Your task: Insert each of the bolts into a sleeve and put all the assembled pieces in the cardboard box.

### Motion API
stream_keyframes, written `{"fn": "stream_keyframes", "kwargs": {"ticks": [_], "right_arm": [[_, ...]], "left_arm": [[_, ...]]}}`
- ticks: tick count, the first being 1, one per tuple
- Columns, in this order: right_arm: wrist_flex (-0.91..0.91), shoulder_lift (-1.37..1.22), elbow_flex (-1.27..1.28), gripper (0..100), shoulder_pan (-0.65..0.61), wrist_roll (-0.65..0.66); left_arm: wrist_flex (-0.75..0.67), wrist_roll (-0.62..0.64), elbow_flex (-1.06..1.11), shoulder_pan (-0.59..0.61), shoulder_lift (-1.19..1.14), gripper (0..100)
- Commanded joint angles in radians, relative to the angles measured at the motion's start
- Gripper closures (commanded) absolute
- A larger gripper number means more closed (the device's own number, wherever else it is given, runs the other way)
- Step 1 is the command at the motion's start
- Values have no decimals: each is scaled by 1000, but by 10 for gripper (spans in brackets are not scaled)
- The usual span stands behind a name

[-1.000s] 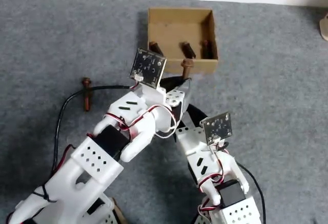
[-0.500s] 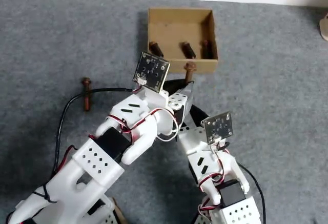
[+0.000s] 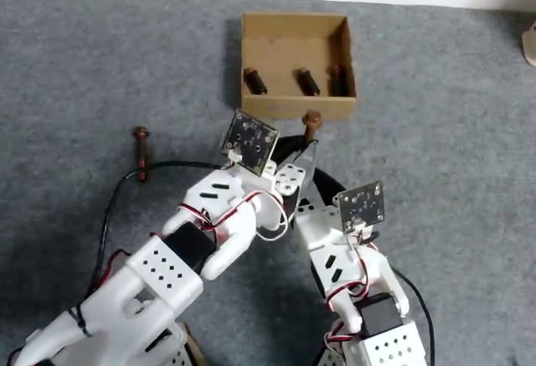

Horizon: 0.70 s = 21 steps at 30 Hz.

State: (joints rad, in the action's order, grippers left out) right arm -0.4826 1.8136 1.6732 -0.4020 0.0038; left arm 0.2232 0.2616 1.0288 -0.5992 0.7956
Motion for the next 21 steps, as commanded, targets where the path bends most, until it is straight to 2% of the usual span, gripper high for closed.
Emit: {"fn": "stream_keyframes", "kwargs": {"ticks": [1, 5, 9, 11, 15, 21], "right_arm": [[5, 24, 156, 994, 36, 5], [5, 24, 156, 994, 38, 5], [5, 24, 156, 994, 38, 5], [5, 24, 156, 994, 38, 5], [2, 24, 156, 994, 39, 5], [1, 24, 156, 994, 97, 8]], "left_arm": [[-3, -18, -1, 22, 12, 993], [110, -20, -1, 27, 12, 974], [282, -31, -7, 22, 12, 788], [334, -77, -8, 25, 12, 725], [356, -94, -8, 67, 12, 752], [362, -92, -7, 206, 12, 873]]}}
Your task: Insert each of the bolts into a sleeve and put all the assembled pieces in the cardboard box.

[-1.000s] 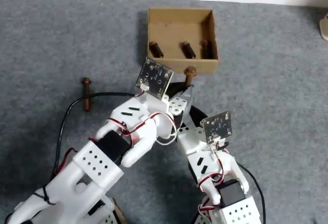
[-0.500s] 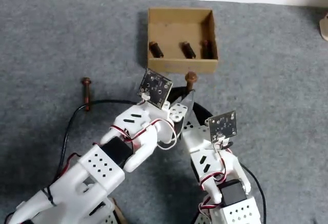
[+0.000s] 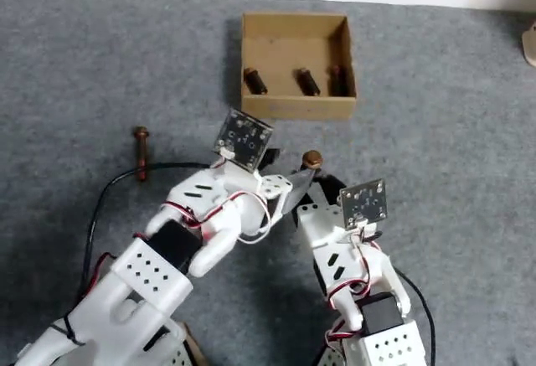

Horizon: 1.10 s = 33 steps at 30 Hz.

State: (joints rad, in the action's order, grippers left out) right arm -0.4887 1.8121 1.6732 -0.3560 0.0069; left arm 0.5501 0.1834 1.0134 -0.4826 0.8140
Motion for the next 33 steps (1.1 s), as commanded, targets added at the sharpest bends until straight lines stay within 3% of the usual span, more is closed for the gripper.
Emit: {"fn": "stream_keyframes", "kwargs": {"ticks": [1, 4, 8, 15, 20, 26, 33], "right_arm": [[7, 25, 156, 994, 56, 6], [7, 25, 156, 994, 58, 6], [7, 25, 156, 994, 59, 6], [5, 25, 156, 994, 65, 57], [-45, 25, 131, 995, 64, 78], [-156, 24, -18, 995, 64, 78], [-188, -56, -77, 995, 67, 78]], "left_arm": [[35, -14, 8, 113, -7, 889], [55, -14, 8, 148, -4, 863], [161, -20, 8, 148, 67, 716], [192, -21, 82, 282, 159, 827], [109, -21, 174, 372, 159, 826], [-92, -21, 311, 381, 159, 829], [-110, -21, 321, 380, 157, 829]]}}
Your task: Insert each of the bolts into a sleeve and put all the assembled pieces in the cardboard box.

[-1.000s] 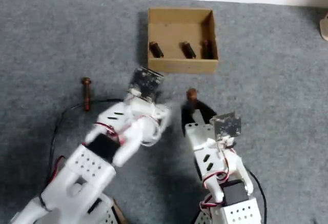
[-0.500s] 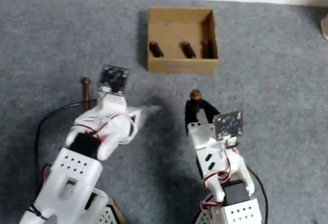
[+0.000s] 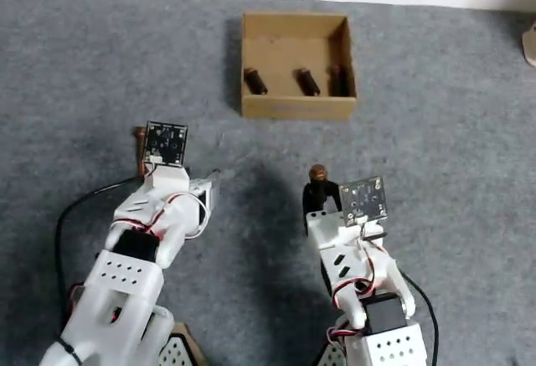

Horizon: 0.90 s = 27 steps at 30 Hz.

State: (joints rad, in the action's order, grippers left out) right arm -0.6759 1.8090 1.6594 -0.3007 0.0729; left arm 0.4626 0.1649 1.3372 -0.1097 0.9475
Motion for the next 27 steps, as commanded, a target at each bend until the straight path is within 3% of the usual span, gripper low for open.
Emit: {"fn": "stream_keyframes", "kwargs": {"ticks": [1, 13, 27], "right_arm": [[8, -101, -70, 995, 12, 11], [28, -753, -595, 995, 15, 9], [28, -1402, -1155, 995, 108, 12]], "left_arm": [[-23, -3, -2, 7, 24, 829], [-29, -3, 22, 8, 24, 829], [-100, -5, 58, 35, 24, 829]]}}
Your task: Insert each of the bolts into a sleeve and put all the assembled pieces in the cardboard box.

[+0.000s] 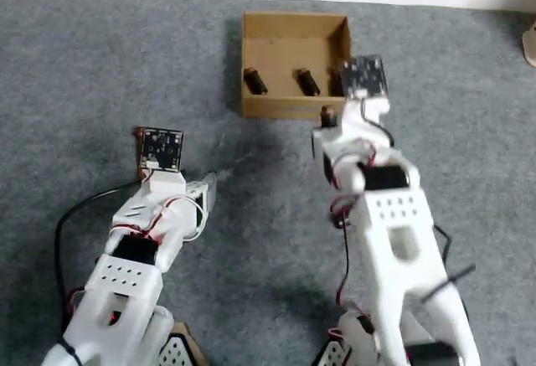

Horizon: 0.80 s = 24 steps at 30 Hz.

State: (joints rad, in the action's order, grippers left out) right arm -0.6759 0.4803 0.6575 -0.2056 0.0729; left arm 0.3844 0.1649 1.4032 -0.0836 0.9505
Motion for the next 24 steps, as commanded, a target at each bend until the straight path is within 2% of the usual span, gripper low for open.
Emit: {"fn": "stream_keyframes", "kwargs": {"ticks": [1, 8, 12, 24], "right_arm": [[28, -111, -194, 995, 13, 12], [28, -409, -530, 995, 30, 9], [28, -582, -710, 995, 59, 5], [28, -1033, -1216, 995, 99, 5]], "left_arm": [[-21, -5, -8, 8, 21, 829], [-23, -5, -5, 8, 21, 829], [-23, -68, -2, 8, 21, 829], [-23, -69, -1, 8, 21, 829]]}}
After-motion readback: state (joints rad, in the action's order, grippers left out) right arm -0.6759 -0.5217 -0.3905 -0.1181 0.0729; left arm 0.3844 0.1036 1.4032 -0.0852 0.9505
